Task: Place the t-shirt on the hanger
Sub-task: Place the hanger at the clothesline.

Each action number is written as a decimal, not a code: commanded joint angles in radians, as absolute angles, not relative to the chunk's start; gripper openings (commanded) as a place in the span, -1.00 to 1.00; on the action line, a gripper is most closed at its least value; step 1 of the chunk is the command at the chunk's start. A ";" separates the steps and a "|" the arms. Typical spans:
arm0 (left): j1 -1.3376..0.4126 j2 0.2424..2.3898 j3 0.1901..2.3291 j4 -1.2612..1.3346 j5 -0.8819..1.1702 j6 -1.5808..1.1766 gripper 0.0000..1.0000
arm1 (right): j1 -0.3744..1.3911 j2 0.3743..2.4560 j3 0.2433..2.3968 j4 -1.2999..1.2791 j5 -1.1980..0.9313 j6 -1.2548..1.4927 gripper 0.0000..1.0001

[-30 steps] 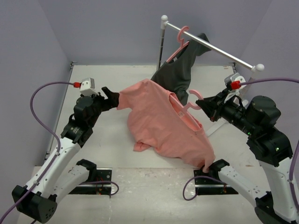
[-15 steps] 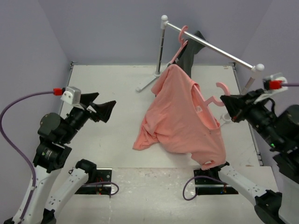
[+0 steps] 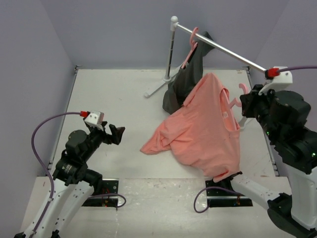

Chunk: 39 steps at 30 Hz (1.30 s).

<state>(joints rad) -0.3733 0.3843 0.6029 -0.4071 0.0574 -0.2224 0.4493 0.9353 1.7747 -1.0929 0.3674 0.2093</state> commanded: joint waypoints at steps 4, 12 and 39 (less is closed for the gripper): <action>-0.368 0.350 0.548 -0.301 0.014 -0.256 0.93 | 0.439 1.010 1.651 -0.885 0.546 0.230 -1.00; -0.368 0.381 0.546 -0.313 0.055 -0.250 0.94 | 0.322 1.234 1.843 -0.807 0.613 0.237 -1.00; -0.370 0.356 0.532 -0.288 0.142 -0.237 0.93 | 0.207 1.460 1.939 -0.773 0.561 0.297 -1.00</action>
<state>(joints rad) -0.3733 0.3618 0.5419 -0.3410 0.1120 -0.2432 0.2143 1.4613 1.9430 -0.8392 0.5555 0.2542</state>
